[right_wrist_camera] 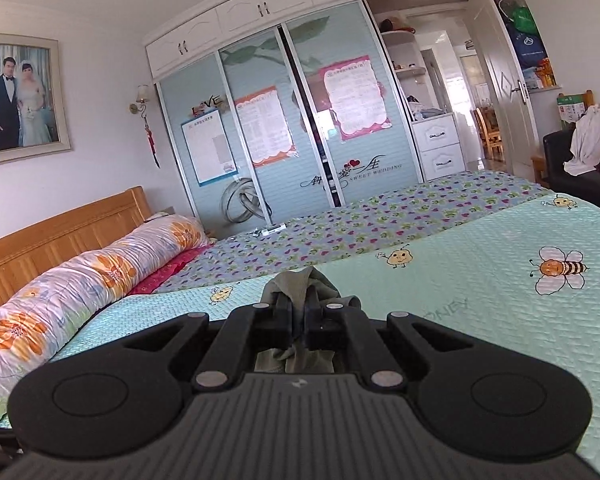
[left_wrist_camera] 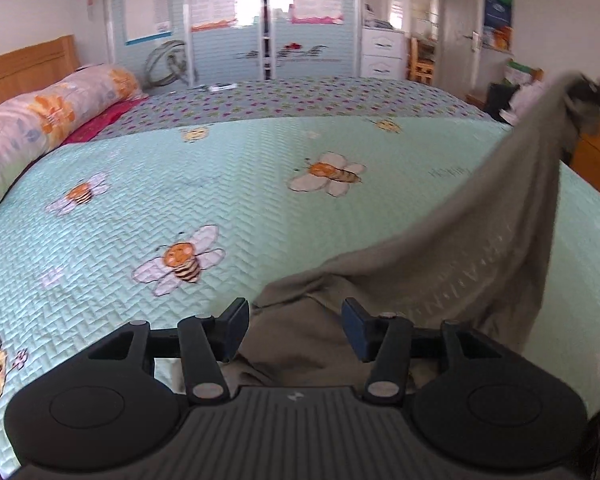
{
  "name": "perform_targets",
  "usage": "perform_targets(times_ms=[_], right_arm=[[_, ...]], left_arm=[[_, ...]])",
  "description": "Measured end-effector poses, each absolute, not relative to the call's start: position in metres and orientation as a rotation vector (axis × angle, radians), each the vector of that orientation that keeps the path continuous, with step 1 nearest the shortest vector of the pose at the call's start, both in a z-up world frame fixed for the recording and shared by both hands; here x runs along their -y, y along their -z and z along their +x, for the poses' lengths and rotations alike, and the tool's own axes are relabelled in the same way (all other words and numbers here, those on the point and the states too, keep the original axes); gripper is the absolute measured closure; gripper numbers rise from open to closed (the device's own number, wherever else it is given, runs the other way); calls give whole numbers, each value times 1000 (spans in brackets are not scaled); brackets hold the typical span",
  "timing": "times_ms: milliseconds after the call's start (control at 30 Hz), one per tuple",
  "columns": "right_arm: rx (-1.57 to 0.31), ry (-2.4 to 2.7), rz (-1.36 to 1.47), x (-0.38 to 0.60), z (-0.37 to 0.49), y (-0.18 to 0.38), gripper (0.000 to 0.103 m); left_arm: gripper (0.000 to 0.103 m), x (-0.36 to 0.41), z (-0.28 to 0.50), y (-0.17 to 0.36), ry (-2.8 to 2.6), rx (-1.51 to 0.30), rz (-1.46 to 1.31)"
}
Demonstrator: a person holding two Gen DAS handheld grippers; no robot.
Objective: Fold clothes
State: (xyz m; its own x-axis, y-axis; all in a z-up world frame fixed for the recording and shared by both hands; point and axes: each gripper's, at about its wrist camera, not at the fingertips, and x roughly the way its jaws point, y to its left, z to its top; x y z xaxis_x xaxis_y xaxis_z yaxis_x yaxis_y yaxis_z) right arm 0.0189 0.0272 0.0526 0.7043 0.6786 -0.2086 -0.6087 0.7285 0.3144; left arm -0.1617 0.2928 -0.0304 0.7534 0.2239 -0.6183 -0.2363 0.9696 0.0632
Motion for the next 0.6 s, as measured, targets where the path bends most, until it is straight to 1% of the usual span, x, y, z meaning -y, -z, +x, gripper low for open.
perform_targets(times_ms=[67,133,200,300,500,567,600], right_arm=[[-317,-723,231,-26,16,-55,99],[-322,-735,238,-24,15,-57,99],[-337,-743,248,-22,14,-58,99],[-347,-750,248,-20,12,-59,99],[-357,-748,225,-17,13,-55,99],[-366,-738,231,-14,16,-51,99],[-371,-732,237,-12,19,-49,99]], left_arm=[[49,-272,-153,42,-193,-674,54],[45,-251,-145,54,-135,-675,126],[44,-234,-134,68,-96,-685,200],[44,-228,-113,90,-116,-738,280],[45,-223,-96,111,-79,-767,339],[68,-225,-93,117,-88,-782,344],[97,-228,-93,120,-114,-795,335]])
